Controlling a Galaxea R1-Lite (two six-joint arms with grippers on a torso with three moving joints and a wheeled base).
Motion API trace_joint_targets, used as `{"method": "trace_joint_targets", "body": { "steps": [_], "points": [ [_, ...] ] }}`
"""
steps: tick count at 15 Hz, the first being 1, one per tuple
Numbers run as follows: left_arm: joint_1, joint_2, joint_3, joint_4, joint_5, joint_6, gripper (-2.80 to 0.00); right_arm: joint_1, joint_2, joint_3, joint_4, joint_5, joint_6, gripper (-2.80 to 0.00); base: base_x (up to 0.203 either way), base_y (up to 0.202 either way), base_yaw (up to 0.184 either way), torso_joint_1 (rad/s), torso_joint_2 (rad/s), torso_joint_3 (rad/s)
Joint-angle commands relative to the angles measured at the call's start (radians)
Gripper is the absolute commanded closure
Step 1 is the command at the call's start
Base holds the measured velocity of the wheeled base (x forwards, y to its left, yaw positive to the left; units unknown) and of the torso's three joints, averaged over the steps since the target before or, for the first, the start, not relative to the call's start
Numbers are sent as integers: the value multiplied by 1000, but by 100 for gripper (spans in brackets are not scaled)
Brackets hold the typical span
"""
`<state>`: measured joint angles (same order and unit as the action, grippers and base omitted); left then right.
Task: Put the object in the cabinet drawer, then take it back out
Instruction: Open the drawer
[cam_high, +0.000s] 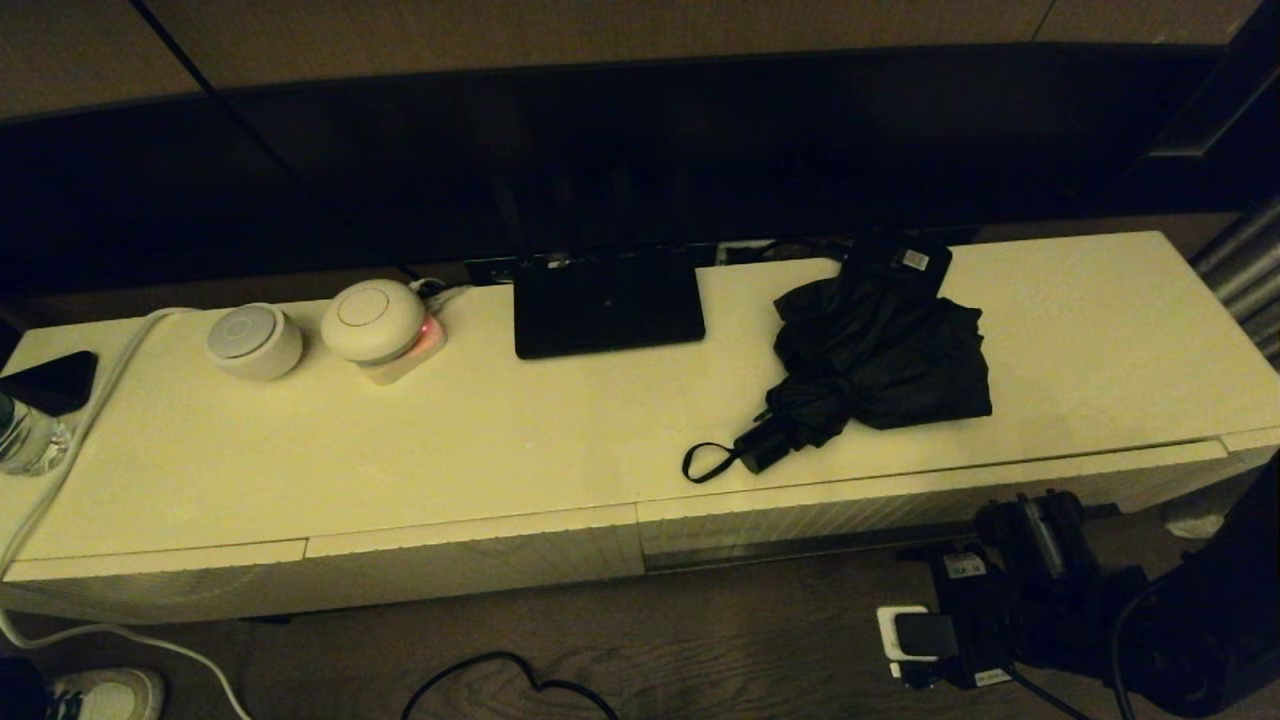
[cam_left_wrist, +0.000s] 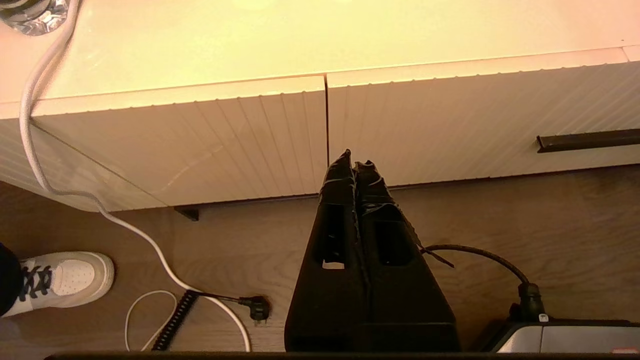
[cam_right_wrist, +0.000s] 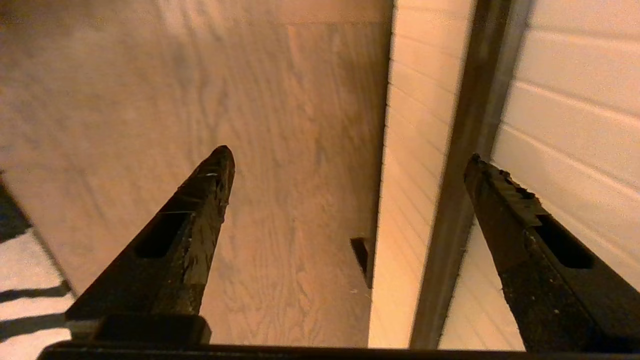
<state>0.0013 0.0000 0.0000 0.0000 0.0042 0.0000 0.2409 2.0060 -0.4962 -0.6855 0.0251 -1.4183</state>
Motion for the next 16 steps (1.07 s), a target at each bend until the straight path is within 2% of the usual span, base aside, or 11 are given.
{"method": "trace_joint_targets", "body": {
  "steps": [1,16],
  "points": [
    [0,0,3,0,0,0,0,-13,28,-37,-3,1,-7,-280,0,0,0,0,0,0],
    [0,0,3,0,0,0,0,-50,140,-181,-3,3,-5,-280,0,0,0,0,0,0]
  ]
}}
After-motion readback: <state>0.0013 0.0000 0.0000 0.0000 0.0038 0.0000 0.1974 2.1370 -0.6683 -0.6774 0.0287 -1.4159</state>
